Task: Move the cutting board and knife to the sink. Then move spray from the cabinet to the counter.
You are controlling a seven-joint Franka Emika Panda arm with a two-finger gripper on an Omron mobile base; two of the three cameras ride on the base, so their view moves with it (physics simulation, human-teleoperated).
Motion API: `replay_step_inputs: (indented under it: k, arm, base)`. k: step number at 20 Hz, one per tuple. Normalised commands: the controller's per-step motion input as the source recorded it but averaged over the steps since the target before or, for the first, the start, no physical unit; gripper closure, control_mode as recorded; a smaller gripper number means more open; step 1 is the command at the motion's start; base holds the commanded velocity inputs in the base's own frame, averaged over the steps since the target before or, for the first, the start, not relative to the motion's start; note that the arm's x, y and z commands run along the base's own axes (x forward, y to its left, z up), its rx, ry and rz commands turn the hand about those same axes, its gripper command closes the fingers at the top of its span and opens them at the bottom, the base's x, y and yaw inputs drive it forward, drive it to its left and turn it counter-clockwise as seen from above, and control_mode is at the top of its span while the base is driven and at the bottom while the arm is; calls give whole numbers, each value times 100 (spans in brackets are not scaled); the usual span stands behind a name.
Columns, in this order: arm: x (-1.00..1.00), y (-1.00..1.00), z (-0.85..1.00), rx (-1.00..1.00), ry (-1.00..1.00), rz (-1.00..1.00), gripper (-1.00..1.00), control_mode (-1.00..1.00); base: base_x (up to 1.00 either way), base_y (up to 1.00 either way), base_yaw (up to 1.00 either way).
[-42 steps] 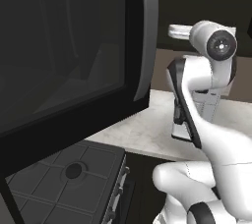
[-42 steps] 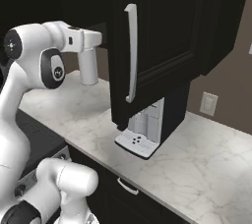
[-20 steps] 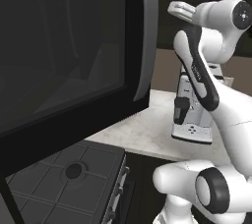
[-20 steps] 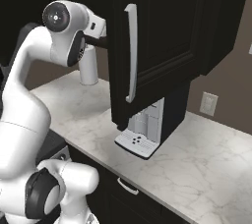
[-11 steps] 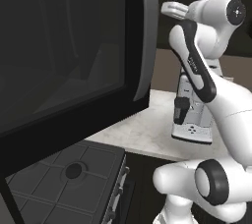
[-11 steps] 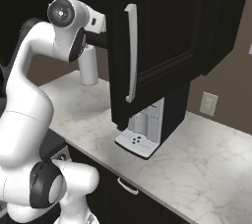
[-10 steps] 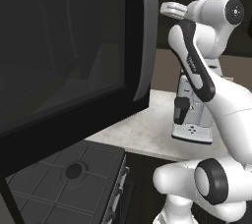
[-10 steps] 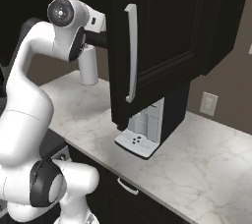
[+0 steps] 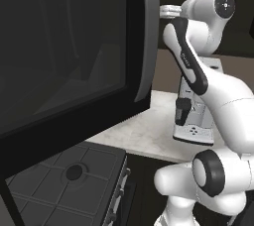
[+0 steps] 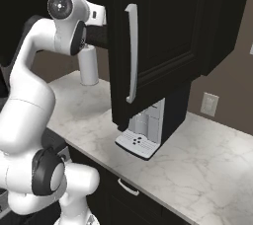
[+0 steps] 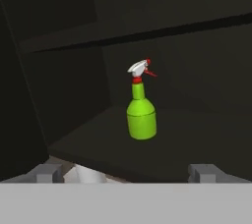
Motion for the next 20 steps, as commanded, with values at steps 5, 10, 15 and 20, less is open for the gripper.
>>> replay_step_inputs:
  k: [5, 10, 15, 20]
  arm:
    - [20, 0, 0, -1, 6, 0, -100, -100]
    - [15, -1, -5, -1, 5, 0, -100, -100]
    - [17, -1, -10, -1, 4, 0, -100, -100]
    - [25, 0, -7, -3, 0, -1, -100, -100]
  base:
    - [0, 0, 0]
    - [0, 0, 0]
    - [0, 0, 0]
    - [0, 0, 0]
